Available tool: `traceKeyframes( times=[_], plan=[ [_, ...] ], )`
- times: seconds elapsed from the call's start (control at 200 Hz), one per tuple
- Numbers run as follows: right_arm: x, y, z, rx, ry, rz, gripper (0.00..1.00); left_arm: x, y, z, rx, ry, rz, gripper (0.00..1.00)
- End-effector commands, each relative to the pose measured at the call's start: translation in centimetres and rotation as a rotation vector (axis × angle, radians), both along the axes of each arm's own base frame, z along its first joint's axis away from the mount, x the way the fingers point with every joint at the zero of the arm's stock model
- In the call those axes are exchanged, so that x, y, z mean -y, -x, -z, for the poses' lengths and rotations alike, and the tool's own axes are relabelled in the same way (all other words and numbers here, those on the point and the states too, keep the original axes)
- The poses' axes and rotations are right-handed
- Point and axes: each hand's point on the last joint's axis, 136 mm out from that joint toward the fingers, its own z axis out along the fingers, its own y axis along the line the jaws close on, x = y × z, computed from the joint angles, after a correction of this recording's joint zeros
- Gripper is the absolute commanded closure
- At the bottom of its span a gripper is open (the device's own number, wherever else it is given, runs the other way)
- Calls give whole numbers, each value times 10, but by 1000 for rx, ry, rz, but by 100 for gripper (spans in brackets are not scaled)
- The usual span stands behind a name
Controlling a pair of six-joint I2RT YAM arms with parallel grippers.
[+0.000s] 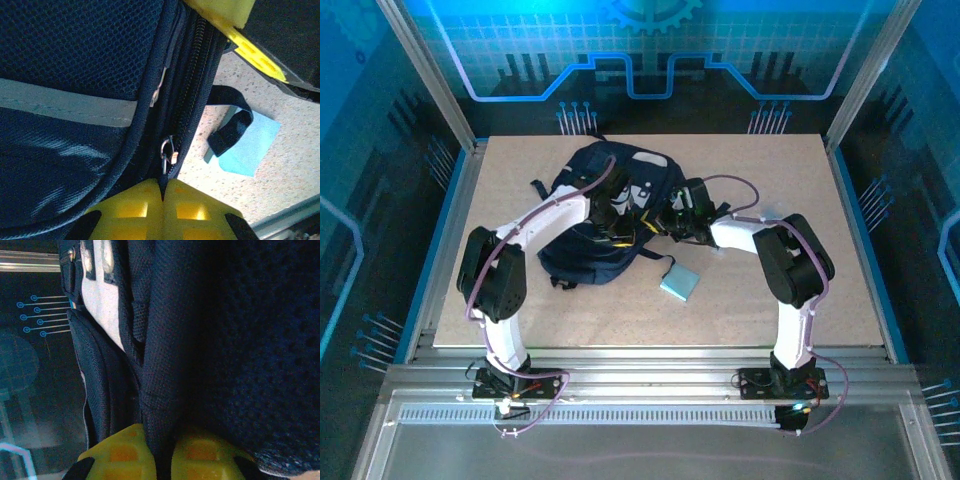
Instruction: Pack the student bag
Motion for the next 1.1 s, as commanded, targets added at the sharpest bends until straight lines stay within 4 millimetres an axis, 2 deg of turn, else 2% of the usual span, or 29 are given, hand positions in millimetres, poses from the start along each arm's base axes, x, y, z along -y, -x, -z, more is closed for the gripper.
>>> traceKeyframes(
  times=[0.0,0.085,0.145,0.22,0.32,0.485,0.595,0.765,0.83,0.921,0.986,1.096],
  plan=[
    [15,-28,-11,100,65,92,100,-22,34,7,-111,-142,70,100],
    [20,-34,-10,102,88,120,100,-35,44,17,-152,-203,58,100],
    [22,-37,-9,100,98,133,100,-35,49,24,-182,-174,24,100],
    [23,-39,-6,91,111,143,100,-23,50,29,-228,-18,-73,100],
    [27,-37,-3,83,136,154,100,-9,40,28,-235,188,-245,100],
    [35,-32,0,90,200,183,100,13,32,14,-208,358,-423,100],
    [40,-32,3,92,230,218,100,16,39,19,-213,363,-478,100],
    [48,-40,1,130,285,241,100,-5,60,32,-248,274,-477,100],
    [55,-42,1,137,312,262,100,-31,66,35,-229,179,-475,100],
    [62,-45,-1,139,316,271,100,-69,68,36,-234,148,-526,100],
    [63,-45,-3,144,321,266,100,-88,68,35,-221,125,-539,100],
    [59,-46,-5,148,306,255,100,-94,64,29,-196,90,-498,100]
  ],
)
